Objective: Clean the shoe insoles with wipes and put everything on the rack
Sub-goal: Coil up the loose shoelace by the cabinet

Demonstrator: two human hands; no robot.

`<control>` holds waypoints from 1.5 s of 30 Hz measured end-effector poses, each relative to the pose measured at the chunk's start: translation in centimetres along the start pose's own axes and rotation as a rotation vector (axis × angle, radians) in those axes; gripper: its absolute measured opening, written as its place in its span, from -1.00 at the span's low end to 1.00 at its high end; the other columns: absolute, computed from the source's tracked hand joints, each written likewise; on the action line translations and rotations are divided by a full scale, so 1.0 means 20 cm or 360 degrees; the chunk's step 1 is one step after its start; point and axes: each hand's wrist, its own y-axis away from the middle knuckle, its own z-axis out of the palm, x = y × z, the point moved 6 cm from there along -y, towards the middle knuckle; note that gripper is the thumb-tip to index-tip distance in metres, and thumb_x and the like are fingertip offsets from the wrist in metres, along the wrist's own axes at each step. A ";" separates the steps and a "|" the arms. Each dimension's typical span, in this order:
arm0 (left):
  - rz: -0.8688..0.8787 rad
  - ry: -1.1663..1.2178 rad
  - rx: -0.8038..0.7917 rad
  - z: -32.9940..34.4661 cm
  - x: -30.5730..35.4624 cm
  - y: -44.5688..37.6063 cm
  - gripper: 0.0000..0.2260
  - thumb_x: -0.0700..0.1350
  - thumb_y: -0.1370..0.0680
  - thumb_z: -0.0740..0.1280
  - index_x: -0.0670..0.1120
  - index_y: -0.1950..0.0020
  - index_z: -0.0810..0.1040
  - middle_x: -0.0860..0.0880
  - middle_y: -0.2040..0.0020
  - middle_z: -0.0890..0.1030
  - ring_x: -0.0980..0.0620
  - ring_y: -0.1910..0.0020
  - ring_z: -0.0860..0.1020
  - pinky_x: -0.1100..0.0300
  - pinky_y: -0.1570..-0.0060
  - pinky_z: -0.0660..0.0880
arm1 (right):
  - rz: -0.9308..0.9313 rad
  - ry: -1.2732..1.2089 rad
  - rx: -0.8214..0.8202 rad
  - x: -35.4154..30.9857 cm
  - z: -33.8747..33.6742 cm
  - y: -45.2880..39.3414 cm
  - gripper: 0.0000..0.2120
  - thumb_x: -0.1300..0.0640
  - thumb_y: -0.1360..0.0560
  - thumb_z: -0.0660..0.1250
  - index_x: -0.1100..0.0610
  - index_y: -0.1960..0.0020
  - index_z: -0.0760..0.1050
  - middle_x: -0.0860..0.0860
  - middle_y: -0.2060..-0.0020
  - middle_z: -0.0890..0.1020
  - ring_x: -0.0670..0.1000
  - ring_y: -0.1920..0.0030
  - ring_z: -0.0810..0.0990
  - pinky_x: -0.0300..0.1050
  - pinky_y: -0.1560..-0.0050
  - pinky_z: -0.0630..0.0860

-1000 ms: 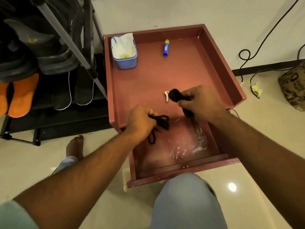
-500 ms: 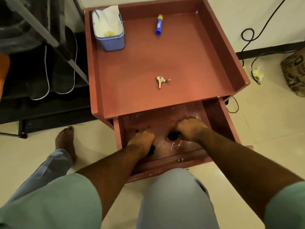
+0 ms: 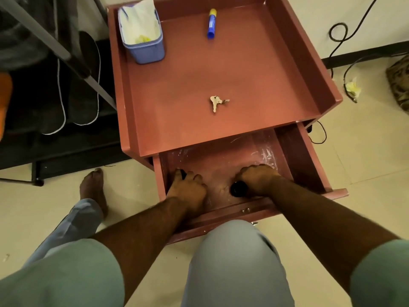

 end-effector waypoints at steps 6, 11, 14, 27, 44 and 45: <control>0.0157 0.0437 0.0707 -0.43 0.01 0.15 -0.73 -0.02 -0.64 0.17 -0.13 -0.19 0.55 -0.11 -0.18 0.51 -0.10 -0.18 0.45 0.05 -0.11 0.41 | 0.0109 -0.0435 0.0502 0.03 -0.41 0.15 -0.72 -0.05 -0.48 0.31 0.03 -0.14 0.56 0.04 -0.08 0.61 0.10 -0.07 0.57 -0.08 -0.02 0.49; -0.0105 0.1039 0.1404 -0.79 -0.25 0.13 -0.84 -0.12 -0.57 0.28 -0.16 0.00 0.61 -0.17 0.02 0.52 -0.19 0.01 0.53 0.00 0.04 0.43 | 0.0134 -0.0964 0.1162 0.13 -0.85 0.27 -0.89 0.13 -0.44 0.39 0.10 0.06 0.65 -0.01 0.14 0.68 -0.03 0.12 0.61 -0.23 0.08 0.46; -0.0242 0.1115 0.1352 -0.88 -0.39 0.01 -0.69 -0.09 -0.56 0.32 -0.06 -0.30 0.54 -0.15 -0.19 0.44 -0.20 -0.10 0.52 -0.04 -0.12 0.49 | 0.0191 -0.1025 0.1304 0.20 -1.03 0.21 -0.87 0.19 -0.44 0.38 0.16 0.03 0.65 0.01 0.12 0.68 -0.05 0.13 0.58 -0.35 0.13 0.37; -0.0092 0.1330 0.1610 -0.88 -0.70 -0.33 -0.85 -0.04 -0.51 0.38 -0.10 0.00 0.58 -0.06 0.00 0.55 -0.01 0.01 0.51 0.09 0.02 0.45 | 0.0429 -0.0862 0.1275 0.44 -1.52 -0.56 -0.53 0.10 -0.54 0.23 0.05 -0.45 0.31 0.19 -0.36 0.39 0.19 -0.31 0.40 -0.12 -0.29 0.29; -0.0016 0.2358 0.1564 -0.56 -0.53 0.14 -0.86 -0.20 -0.44 0.49 -0.11 0.15 0.53 -0.03 0.31 0.60 -0.03 0.36 0.58 0.09 0.31 0.56 | 0.0008 -0.1340 0.1848 0.12 -1.02 0.17 -0.72 0.35 -0.34 0.40 0.13 0.00 0.47 -0.09 0.17 0.56 -0.14 0.23 0.50 -0.39 0.19 0.37; 0.0002 0.2294 0.1528 -0.50 -0.46 0.22 -0.86 -0.19 -0.43 0.50 -0.09 0.14 0.55 -0.02 0.32 0.60 -0.01 0.34 0.58 0.11 0.28 0.55 | -0.0047 -0.1349 0.1782 0.07 -0.92 0.29 -0.67 0.38 -0.34 0.41 0.13 -0.04 0.49 -0.16 0.12 0.56 -0.19 0.16 0.54 -0.43 0.11 0.40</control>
